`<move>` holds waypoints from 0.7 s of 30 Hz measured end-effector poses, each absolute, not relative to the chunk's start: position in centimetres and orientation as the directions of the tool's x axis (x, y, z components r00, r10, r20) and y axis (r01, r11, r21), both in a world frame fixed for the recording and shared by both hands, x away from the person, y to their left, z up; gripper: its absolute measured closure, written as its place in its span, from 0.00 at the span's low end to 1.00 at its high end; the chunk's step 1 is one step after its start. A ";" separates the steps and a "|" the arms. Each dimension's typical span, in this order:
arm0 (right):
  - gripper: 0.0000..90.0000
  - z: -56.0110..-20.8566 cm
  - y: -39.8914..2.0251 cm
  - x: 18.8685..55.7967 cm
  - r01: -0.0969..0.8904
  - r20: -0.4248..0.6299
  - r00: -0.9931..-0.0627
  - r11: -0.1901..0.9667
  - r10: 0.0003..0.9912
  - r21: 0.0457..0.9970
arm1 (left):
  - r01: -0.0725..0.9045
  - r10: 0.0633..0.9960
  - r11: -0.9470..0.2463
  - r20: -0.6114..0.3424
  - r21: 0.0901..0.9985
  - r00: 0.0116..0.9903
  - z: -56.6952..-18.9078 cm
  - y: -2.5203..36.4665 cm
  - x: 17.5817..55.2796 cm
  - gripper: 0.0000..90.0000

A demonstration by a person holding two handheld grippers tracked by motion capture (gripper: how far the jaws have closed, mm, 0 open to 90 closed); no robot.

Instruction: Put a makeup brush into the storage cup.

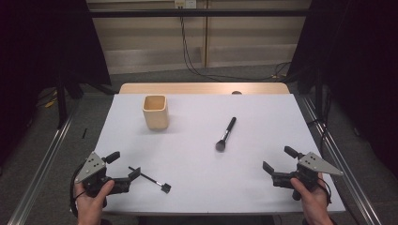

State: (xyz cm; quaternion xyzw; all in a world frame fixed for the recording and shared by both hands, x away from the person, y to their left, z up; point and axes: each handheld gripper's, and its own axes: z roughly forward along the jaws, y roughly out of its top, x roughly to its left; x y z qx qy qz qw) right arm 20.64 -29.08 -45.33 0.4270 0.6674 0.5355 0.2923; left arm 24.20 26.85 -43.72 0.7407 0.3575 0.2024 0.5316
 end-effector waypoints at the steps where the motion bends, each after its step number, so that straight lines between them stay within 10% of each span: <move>1: 0.00 -45.4 -29.0 20.7 0.258 0.066 -0.462 0.063 0.884 0.964 | 0.318 0.745 -0.176 -0.084 0.932 0.661 -43.7 26.8 24.2 0.04; 21: 0.00 -45.5 -28.6 20.8 0.263 0.061 -0.476 0.076 0.877 0.962 | 0.296 0.727 -0.195 -0.065 0.935 0.683 -43.2 26.6 24.1 0.03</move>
